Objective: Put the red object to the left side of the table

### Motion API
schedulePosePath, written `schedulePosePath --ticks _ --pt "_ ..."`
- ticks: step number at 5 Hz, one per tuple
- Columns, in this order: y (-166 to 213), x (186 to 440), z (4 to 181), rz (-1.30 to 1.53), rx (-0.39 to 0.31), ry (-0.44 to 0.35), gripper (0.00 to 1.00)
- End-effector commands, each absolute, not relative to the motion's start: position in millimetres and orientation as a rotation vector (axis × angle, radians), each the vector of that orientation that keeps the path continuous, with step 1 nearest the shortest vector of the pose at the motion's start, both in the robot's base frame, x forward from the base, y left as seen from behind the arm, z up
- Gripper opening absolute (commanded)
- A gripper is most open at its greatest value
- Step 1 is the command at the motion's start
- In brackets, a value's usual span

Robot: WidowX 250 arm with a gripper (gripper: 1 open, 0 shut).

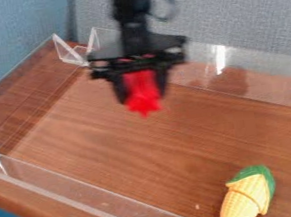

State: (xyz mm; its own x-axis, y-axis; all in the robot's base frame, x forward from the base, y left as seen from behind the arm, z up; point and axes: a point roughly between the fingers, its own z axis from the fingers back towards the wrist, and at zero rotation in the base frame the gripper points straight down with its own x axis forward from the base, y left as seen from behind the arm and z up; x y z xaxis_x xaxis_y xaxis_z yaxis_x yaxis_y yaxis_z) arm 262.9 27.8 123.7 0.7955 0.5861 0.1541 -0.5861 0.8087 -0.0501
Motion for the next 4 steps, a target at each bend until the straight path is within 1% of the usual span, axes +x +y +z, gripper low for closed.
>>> schedulePosePath --ticks 1,2,3,4 --pt "61 260 129.3 0.671 -0.002 -0.201 0.0" --pt "87 258 120.0 0.713 -0.001 -0.19 0.0" --pt "102 259 107.2 0.711 0.014 -0.176 0.0" --pt "104 265 89.8 0.678 0.041 -0.158 0.0"
